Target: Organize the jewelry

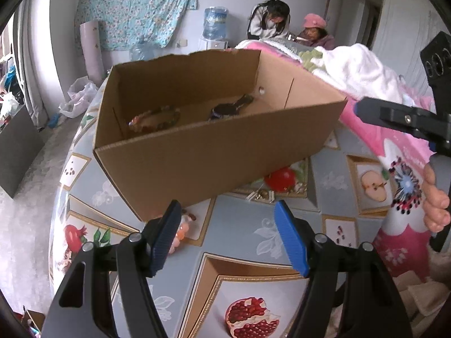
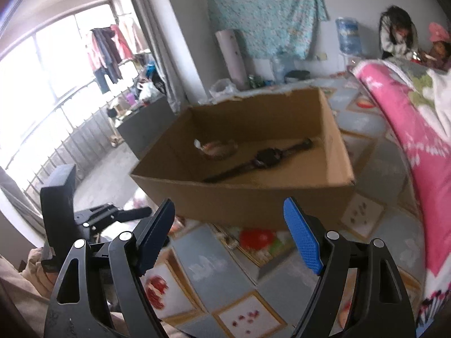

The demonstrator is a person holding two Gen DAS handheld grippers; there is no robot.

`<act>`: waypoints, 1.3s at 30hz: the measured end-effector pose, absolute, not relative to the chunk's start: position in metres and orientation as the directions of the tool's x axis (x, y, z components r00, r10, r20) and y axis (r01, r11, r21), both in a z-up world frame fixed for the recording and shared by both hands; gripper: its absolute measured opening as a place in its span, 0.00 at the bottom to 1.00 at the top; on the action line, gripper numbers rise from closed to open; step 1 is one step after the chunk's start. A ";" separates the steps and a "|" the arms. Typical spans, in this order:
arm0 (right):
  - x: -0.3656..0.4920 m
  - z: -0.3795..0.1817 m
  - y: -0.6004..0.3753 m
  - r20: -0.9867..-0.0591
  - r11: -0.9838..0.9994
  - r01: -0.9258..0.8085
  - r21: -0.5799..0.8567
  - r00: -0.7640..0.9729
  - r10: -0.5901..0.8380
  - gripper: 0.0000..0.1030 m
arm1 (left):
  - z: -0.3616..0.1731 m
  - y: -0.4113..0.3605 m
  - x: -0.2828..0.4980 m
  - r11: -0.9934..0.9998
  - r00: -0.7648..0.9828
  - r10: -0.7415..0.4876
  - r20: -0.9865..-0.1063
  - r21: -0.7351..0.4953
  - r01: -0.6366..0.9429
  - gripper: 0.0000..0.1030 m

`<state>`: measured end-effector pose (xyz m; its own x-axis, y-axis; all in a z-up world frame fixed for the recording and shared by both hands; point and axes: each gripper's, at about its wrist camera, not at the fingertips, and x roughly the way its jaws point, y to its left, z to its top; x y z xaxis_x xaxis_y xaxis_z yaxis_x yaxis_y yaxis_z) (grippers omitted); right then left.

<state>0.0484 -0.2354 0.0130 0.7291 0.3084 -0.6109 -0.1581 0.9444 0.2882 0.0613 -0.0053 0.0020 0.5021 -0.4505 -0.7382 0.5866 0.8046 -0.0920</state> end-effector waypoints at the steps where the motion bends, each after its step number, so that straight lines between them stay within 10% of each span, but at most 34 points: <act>1: 0.047 0.007 -0.241 -0.627 0.947 -0.138 0.289 0.720 0.296 0.74 | 0.000 -0.007 0.061 0.806 0.504 -0.445 -0.740 -0.086 0.585 0.65; 17: 0.054 -0.052 -0.232 -0.771 0.957 -0.069 0.283 0.576 0.270 0.53 | -0.020 -0.025 0.060 0.774 0.519 -0.466 -0.716 -0.045 0.632 0.64; 39: 0.069 -0.068 -0.204 -0.792 0.951 -0.174 0.257 0.526 0.311 0.25 | -0.042 -0.061 0.081 0.705 0.457 -0.483 -0.747 -0.023 0.709 0.27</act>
<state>0.0691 -0.2042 -0.0676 0.5256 0.3107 -0.7920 -0.1741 0.9505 0.2573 0.0810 -0.0606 -0.0423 0.4567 -0.4828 -0.7472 0.7087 0.7052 -0.0225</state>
